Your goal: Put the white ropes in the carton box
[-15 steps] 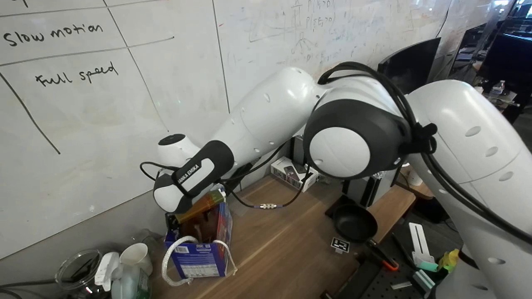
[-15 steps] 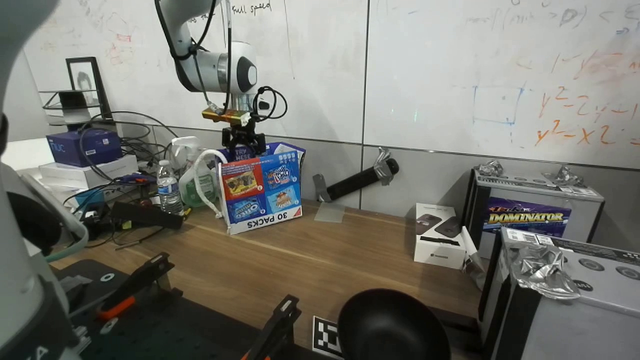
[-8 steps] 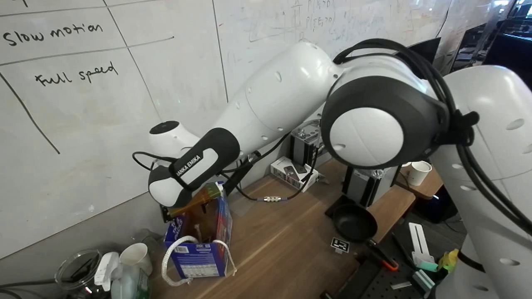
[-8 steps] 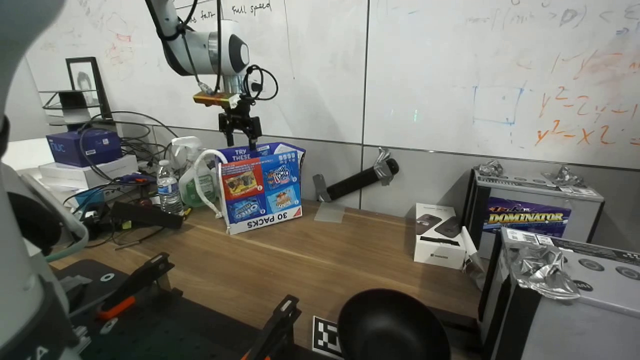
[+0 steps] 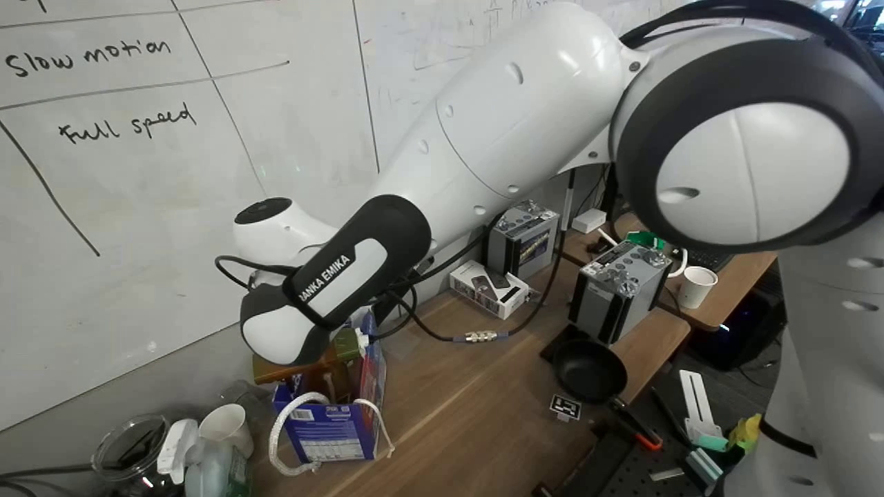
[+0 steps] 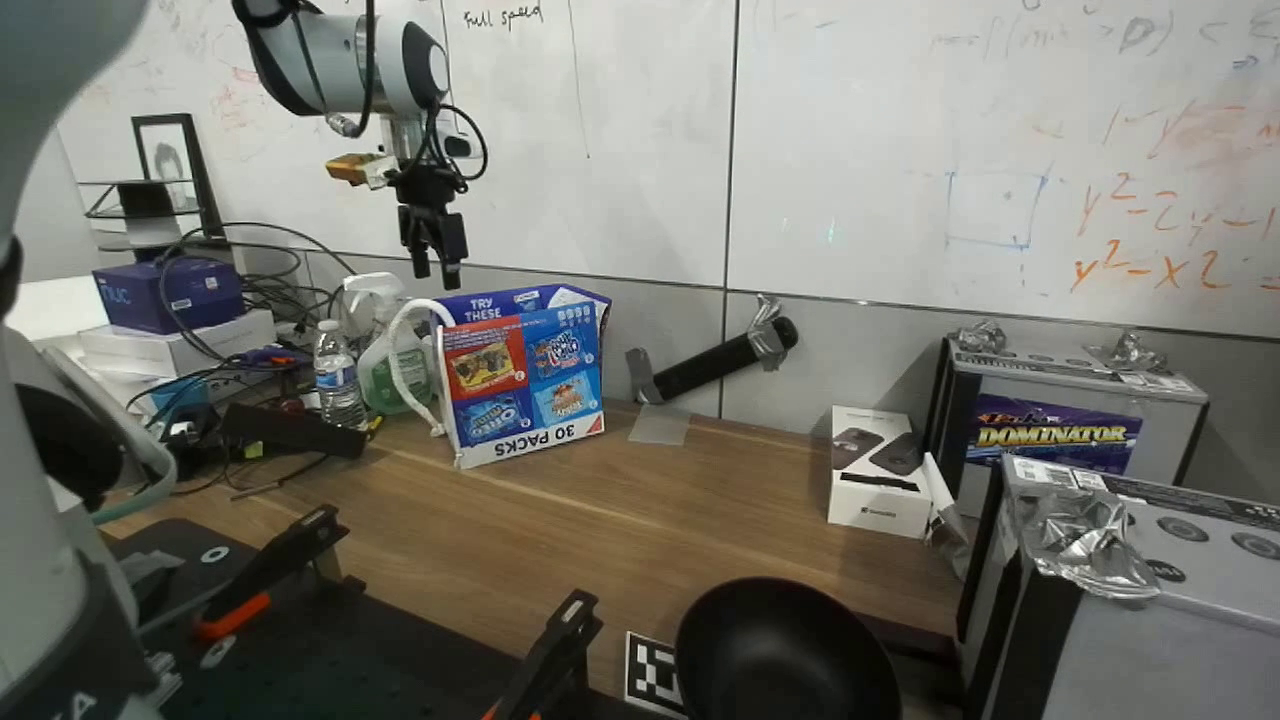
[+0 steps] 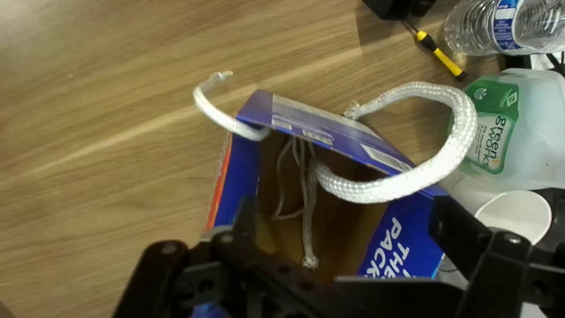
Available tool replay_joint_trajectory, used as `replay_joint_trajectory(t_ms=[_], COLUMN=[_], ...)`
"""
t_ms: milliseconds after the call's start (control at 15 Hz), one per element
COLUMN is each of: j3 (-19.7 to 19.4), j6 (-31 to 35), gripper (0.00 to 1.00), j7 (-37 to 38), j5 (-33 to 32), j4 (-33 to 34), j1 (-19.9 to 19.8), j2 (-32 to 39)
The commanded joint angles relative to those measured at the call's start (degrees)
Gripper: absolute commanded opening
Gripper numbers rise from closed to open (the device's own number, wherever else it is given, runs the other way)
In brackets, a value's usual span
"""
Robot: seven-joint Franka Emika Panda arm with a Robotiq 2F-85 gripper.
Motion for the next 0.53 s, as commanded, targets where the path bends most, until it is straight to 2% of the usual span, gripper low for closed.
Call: replay_joint_trajectory(t_ms=[0, 467], j3=[1.09, 2.88], j6=[3.56, 11.60], gripper=[1.00, 1.00], j7=[9.44, 18.53], j5=[-1.13, -1.28], j4=[-6.40, -9.95], j1=[0.82, 1.99], j2=[-3.64, -0.22])
